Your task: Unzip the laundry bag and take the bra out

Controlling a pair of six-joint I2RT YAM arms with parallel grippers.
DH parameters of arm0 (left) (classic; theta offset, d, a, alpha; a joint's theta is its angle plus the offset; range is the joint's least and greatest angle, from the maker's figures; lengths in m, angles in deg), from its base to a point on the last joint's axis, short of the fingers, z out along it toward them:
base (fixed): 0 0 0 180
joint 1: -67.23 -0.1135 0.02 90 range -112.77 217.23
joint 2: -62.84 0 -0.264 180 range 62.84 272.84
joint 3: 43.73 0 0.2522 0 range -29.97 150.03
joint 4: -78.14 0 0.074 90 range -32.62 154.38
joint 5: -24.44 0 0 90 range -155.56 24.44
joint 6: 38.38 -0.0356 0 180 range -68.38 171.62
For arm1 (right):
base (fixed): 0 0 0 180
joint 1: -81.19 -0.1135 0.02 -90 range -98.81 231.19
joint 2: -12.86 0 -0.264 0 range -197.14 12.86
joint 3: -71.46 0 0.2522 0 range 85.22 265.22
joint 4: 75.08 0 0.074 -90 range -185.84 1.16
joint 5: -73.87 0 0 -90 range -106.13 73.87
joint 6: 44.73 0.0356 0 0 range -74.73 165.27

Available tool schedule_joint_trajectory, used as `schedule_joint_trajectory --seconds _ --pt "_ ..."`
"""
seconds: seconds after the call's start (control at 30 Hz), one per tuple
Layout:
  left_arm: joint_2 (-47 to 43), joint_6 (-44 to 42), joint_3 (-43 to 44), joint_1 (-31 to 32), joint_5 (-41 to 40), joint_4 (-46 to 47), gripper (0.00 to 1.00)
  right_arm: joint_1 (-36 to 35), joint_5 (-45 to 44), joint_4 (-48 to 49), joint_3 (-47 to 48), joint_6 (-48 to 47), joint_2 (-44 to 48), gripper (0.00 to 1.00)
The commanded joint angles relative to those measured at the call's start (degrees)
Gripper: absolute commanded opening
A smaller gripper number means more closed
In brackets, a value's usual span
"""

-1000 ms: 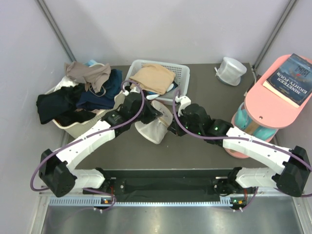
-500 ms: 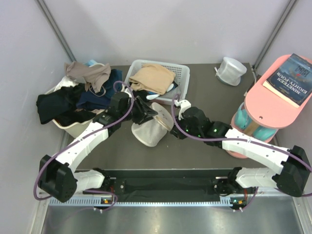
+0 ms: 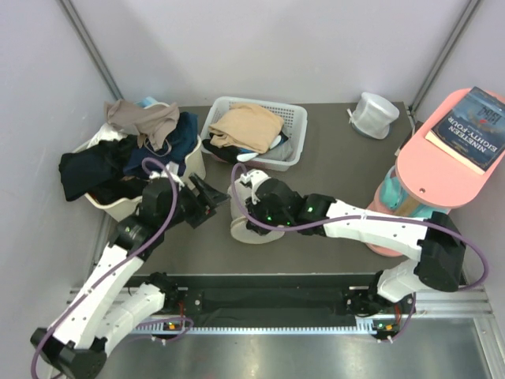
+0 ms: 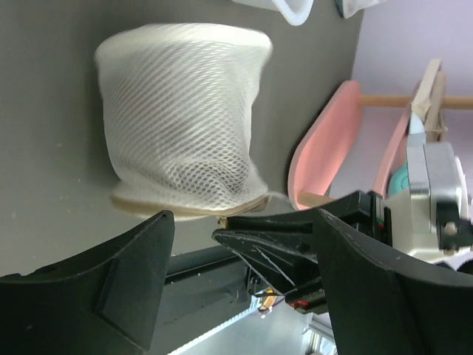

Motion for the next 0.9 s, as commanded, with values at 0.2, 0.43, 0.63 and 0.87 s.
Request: schedule_joint_trajectory --seconds 0.2,0.43,0.63,0.87 --pt "-1.87 0.67 -6.93 0.37 4.69 8.19 0.77 -2.63 -2.17 1.35 3.82 0.49 -0.08 0.0" --pt "5.96 -2.33 -0.6 3.0 4.87 13.81 0.77 -2.63 -7.53 -4.0 0.58 3.82 8.18 0.0" --pt "13.52 -1.62 2.47 8.26 4.08 20.58 0.75 -2.63 -11.14 -7.09 -2.41 6.46 14.42 0.0" --pt "24.41 -1.97 9.06 15.31 2.84 25.94 0.72 -2.63 -14.74 -10.69 -3.21 7.43 18.47 0.0"
